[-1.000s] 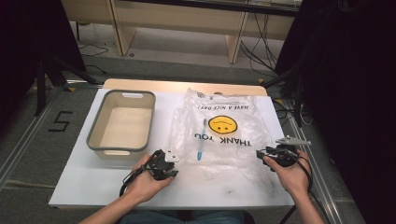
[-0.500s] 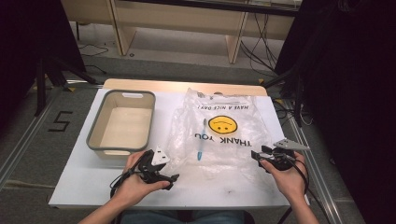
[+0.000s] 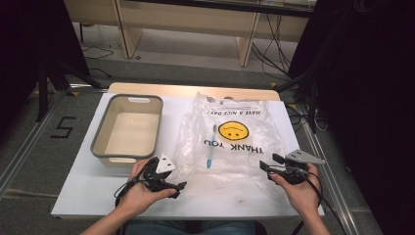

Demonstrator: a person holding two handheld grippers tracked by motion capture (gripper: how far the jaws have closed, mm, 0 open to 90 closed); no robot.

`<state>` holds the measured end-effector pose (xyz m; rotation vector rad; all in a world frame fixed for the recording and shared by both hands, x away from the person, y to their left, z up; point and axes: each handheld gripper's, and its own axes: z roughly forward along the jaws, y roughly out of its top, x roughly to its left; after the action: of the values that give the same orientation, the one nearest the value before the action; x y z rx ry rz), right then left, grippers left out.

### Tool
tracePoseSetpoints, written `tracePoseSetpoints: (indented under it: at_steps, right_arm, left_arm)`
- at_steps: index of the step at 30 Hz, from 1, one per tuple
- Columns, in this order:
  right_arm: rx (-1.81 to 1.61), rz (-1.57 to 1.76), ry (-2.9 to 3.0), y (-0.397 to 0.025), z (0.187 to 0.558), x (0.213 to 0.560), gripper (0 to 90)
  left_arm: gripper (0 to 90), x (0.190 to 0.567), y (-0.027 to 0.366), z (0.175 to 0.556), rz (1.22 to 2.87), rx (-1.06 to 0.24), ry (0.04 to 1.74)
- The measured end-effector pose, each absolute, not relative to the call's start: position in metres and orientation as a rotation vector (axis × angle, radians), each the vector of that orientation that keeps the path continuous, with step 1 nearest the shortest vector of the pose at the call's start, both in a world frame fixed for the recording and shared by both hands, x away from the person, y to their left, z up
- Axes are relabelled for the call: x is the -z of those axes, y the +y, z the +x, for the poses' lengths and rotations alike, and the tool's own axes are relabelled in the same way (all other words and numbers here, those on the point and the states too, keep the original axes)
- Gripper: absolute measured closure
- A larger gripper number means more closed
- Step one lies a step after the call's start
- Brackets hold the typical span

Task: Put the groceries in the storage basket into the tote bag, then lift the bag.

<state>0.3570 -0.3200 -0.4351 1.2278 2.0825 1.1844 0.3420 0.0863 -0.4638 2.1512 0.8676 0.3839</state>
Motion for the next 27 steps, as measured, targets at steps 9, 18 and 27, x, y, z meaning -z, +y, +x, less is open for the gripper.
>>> tracePoseSetpoints:
  at_steps: [9,18,27]
  right_arm:
    - [-1.180,1.231,2.067,-0.3189,0.3565,0.4351,35.7]
    - [-1.187,1.226,2.047,-0.3215,0.3523,0.4313,35.3]
    - [-1.181,1.256,2.011,-0.3260,0.3522,0.4311,35.4]
  left_arm:
    - [18.6,0.4664,0.0881,0.3440,2.164,-0.382,0.885]
    - [19.4,0.4667,0.0865,0.3447,2.161,-0.382,0.894]
    - [21.5,0.4692,0.0896,0.3453,2.149,-0.372,0.997]
